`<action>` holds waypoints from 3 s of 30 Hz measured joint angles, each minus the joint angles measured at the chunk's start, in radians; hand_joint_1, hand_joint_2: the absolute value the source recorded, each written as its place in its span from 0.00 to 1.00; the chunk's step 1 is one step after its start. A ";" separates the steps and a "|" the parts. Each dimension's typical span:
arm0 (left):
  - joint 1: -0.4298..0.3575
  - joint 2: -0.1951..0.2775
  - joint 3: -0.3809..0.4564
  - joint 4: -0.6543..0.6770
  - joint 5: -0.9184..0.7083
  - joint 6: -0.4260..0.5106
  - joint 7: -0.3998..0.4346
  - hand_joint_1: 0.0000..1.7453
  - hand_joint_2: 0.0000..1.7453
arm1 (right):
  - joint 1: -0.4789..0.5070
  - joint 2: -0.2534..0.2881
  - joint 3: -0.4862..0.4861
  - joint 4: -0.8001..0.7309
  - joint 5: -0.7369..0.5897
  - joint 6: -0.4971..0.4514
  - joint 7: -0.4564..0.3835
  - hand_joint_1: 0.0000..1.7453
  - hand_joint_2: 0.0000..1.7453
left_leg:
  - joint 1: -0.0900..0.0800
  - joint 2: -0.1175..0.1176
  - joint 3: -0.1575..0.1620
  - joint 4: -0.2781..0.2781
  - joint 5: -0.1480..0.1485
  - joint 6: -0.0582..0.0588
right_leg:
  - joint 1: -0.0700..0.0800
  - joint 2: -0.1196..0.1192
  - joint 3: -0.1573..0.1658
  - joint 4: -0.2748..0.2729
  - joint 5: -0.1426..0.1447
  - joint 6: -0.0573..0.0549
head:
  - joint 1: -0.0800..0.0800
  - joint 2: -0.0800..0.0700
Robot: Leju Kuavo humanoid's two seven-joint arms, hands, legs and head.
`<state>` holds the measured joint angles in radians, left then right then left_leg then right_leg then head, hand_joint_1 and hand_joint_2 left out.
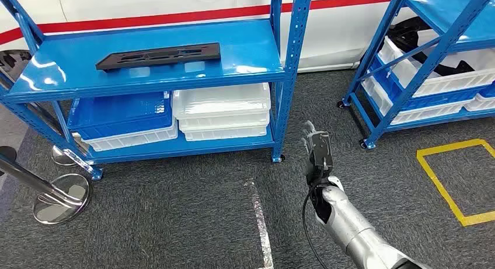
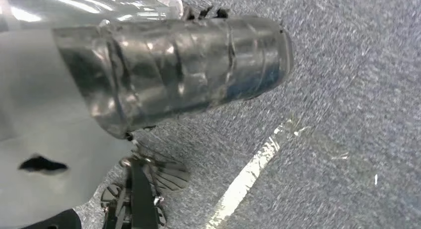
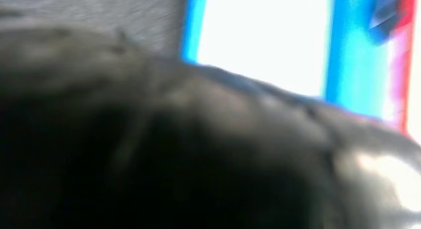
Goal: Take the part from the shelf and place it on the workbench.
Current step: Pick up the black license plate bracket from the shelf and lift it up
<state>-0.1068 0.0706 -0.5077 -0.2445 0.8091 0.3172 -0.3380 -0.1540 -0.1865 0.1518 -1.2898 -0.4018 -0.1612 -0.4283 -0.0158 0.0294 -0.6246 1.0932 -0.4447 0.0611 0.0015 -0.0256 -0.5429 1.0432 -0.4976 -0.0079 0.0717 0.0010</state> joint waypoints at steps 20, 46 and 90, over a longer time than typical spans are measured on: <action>0.001 -0.004 -0.052 0.002 -0.043 -0.028 0.035 0.00 0.00 | 0.023 -0.015 0.042 -0.450 0.216 -0.081 0.179 0.00 0.00 | 0.019 -0.100 0.011 -0.051 -0.002 -0.043 | -0.026 0.043 -0.029 0.015 0.003 0.029 | 0.004 0.000; -0.003 0.000 -0.077 0.003 -0.039 -0.047 0.022 0.00 0.00 | 0.014 -0.019 0.075 -0.468 0.048 -0.017 0.185 0.00 0.00 | 0.013 -0.047 0.157 -0.106 -0.087 -0.009 | -0.030 0.023 -0.155 0.104 0.036 0.054 | 0.001 0.000; -0.007 0.002 -0.101 0.014 -0.039 -0.072 0.024 0.00 0.00 | -0.003 -0.026 0.101 -0.393 -0.025 0.035 0.189 0.00 1.00 | 0.009 -0.040 -0.087 0.197 -0.134 -0.057 | -0.020 0.032 -0.007 -0.028 0.019 -0.009 | -0.018 0.000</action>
<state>-0.1137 0.0723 -0.6090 -0.2308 0.7704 0.2450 -0.3141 -0.1567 -0.2121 0.2532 -1.6830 -0.4270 -0.1265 -0.2396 -0.0065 -0.0103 -0.7115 1.2905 -0.5789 0.0045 -0.0182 0.0065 -0.5503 1.0153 -0.4789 -0.0169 0.0539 0.0007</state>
